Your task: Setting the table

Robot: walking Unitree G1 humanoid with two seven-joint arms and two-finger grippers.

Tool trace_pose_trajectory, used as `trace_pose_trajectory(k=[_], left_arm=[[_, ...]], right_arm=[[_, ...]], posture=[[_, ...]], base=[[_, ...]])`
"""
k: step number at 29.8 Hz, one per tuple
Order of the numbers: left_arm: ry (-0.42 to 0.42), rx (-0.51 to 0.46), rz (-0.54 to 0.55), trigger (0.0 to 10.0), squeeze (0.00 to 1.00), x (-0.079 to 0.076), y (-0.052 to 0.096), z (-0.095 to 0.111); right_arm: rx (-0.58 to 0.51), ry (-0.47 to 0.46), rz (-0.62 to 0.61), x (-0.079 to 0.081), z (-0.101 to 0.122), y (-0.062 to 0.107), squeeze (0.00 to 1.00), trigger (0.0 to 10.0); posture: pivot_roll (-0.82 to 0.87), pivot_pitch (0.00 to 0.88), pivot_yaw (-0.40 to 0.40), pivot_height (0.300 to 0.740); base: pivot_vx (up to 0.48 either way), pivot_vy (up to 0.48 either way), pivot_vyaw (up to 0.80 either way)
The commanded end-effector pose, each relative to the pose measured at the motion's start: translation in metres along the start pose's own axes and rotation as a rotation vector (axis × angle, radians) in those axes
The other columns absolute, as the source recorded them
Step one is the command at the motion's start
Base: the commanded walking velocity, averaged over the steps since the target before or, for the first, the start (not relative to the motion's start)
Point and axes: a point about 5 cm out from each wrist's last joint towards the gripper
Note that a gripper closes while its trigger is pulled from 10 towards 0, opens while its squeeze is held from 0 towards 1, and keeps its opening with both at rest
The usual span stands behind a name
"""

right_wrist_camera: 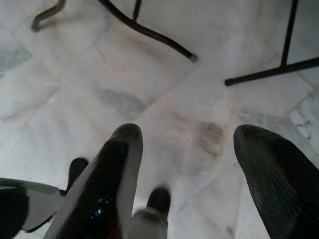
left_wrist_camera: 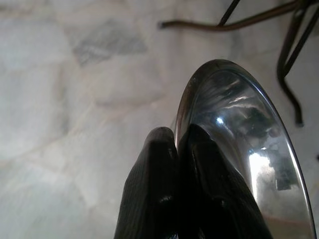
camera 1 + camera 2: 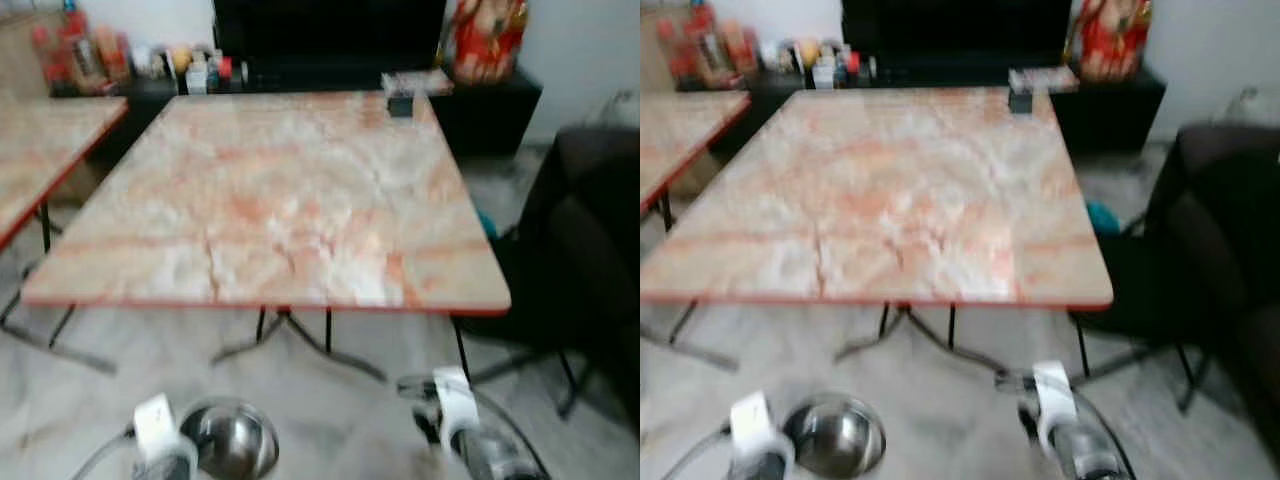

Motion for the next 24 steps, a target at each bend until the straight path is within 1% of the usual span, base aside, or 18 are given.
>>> trace_pose_trajectory(k=[1, 8, 11, 14, 15, 16, 17, 19, 21, 23, 24], left_arm=[[0.001, 0.03, -0.005, 10.0, 0.0, -0.003, 0.001, -0.008], [-0.006, 0.028, -0.003, 10.0, 0.0, -0.005, 0.001, -0.007], [-0.012, 0.006, 0.005, 10.0, 0.0, -0.005, 0.001, -0.004], [-0.02, -0.035, 0.04, 10.0, 0.0, -0.001, 0.0, 0.005], [-0.024, -0.049, 0.053, 10.0, 0.0, 0.0, -0.001, 0.008], [-0.034, -0.079, 0.095, 10.0, 0.0, 0.005, -0.001, 0.015], [-0.034, -0.079, 0.095, 10.0, 0.0, 0.005, -0.001, 0.015], [-0.04, -0.122, 0.161, 10.0, 0.0, 0.013, -0.001, 0.025], [-0.051, -0.185, 0.234, 10.0, 0.0, 0.022, 0.0, 0.038], [-0.051, -0.185, 0.234, 10.0, 0.0, 0.022, 0.0, 0.038], [-0.067, -0.231, 0.281, 10.0, 0.0, 0.028, 0.001, 0.047]], right_arm=[[0.011, -0.007, -0.015, -0.005, -0.003, 0.001, 0.0, 10.0], [0.01, -0.008, -0.012, -0.005, -0.003, 0.001, 0.0, 10.0], [0.01, -0.009, -0.012, -0.005, -0.003, 0.001, 0.0, 10.0], [0.009, -0.01, -0.012, -0.004, -0.003, 0.001, 0.0, 10.0], [0.009, -0.011, -0.013, -0.004, -0.003, 0.001, 0.0, 10.0], [0.01, -0.012, -0.013, -0.004, -0.003, 0.001, 0.0, 10.0], [0.01, -0.012, -0.013, -0.004, -0.003, 0.001, 0.0, 10.0], [0.011, -0.01, -0.012, -0.004, -0.003, 0.001, 0.0, 10.0], [0.012, -0.01, -0.011, -0.004, -0.003, 0.001, 0.0, 10.0], [0.012, -0.01, -0.011, -0.004, -0.003, 0.001, 0.0, 10.0], [0.013, -0.009, -0.011, -0.004, -0.004, 0.001, 0.0, 10.0]], posture=[[-0.04, 0.0, 0.031, 0.74], [-0.04, 0.0, 0.031, 0.74], [-0.04, 0.0, 0.03, 0.74], [-0.04, 0.0, 0.03, 0.74], [-0.04, 0.0, 0.03, 0.74], [-0.04, 0.0, 0.03, 0.74], [-0.04, 0.0, 0.03, 0.74], [-0.03, 0.0, 0.028, 0.74], [-0.02, 0.0, 0.027, 0.74], [-0.02, 0.0, 0.027, 0.74], [-0.02, 0.0, 0.027, 0.74]], base=[[0.0, 0.0, 0.0], [0.0, 0.0, 0.0], [0.0, 0.0, 0.0], [0.0, 0.0, 0.0], [0.0, 0.0, 0.0], [0.0, 0.0, 0.0], [0.0, 0.0, 0.0], [0.0, 0.0, 0.0], [0.0, 0.0, 0.0], [0.0, 0.0, 0.0], [0.0, 0.0, 0.0]])
Point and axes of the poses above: a point about 5 cm out from each wrist's last joint towards the gripper, its own y axis pointing back from the gripper into the wrist, its own z axis along the axis of the wrist's last joint, x = y × z, and after that the axes turned 6 degrees about -y, right-handed
